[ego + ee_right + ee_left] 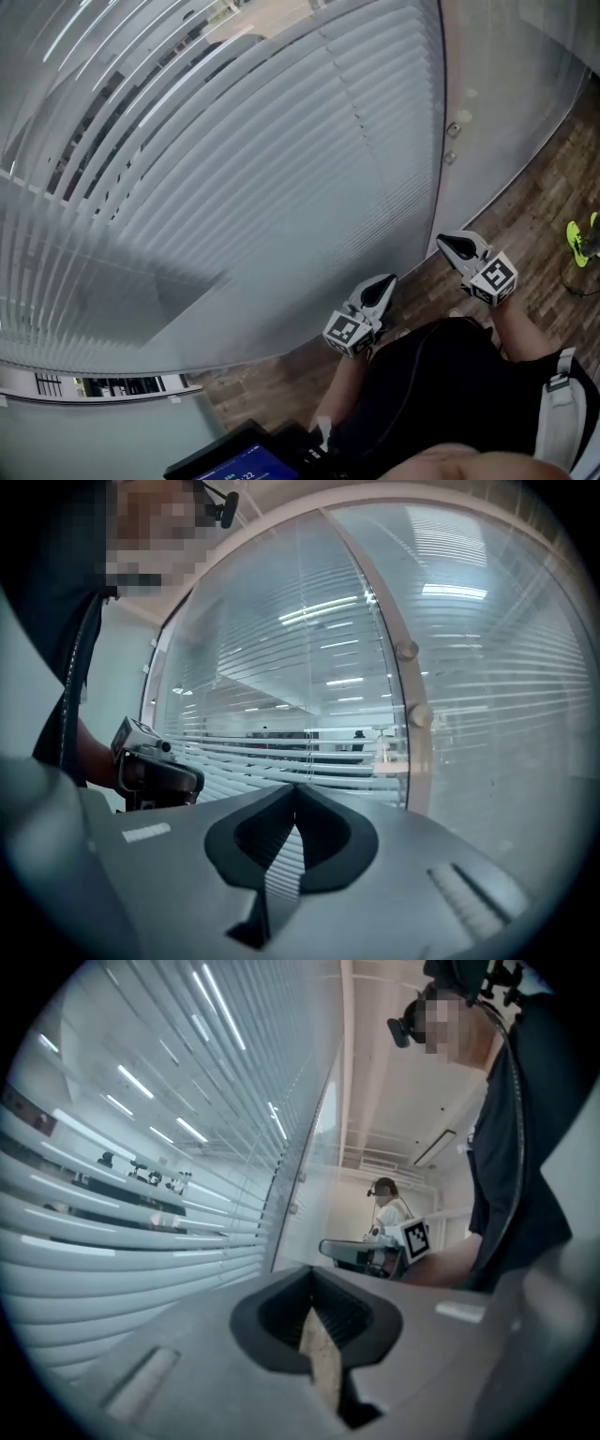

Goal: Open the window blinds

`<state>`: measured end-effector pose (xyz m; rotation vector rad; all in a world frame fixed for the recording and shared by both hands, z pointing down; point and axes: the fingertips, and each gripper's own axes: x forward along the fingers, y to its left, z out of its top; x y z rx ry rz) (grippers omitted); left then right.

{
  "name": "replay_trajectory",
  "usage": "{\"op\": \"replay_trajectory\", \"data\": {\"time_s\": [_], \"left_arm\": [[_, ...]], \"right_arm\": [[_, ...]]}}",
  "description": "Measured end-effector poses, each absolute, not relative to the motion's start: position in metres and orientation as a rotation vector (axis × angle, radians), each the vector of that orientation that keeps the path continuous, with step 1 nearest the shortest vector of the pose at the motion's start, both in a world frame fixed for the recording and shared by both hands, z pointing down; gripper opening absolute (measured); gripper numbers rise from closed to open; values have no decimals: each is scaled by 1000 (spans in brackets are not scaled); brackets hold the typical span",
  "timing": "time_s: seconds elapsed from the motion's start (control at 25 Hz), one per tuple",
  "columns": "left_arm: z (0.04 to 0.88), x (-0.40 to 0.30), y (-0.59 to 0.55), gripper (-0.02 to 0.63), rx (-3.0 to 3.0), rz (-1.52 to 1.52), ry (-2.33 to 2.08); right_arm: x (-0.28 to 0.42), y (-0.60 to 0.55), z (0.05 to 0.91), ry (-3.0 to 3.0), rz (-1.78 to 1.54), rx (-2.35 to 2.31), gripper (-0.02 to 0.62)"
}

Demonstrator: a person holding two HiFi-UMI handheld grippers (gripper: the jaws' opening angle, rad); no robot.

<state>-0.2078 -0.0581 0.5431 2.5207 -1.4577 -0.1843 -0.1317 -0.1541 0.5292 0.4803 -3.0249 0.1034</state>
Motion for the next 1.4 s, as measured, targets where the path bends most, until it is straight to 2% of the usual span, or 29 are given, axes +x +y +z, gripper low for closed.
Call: {"op": "replay_trajectory", "data": {"time_s": [0.44, 0.76, 1.08, 1.4], "left_arm": [[574, -246, -14, 2, 2469, -135, -1537], [565, -255, 4, 2, 2472, -155, -1537], [548, -236, 4, 2, 2506, -154, -1545], [547, -160, 9, 2, 2537, -144, -1515]], "right_arm": [[-176, -97, 577, -3021, 120, 298, 5], [-206, -57, 560, -2988, 96, 154, 5], [-194, -50, 546, -3004, 59, 106, 5], [-121, -38, 540, -3027, 30, 103, 5]]}}
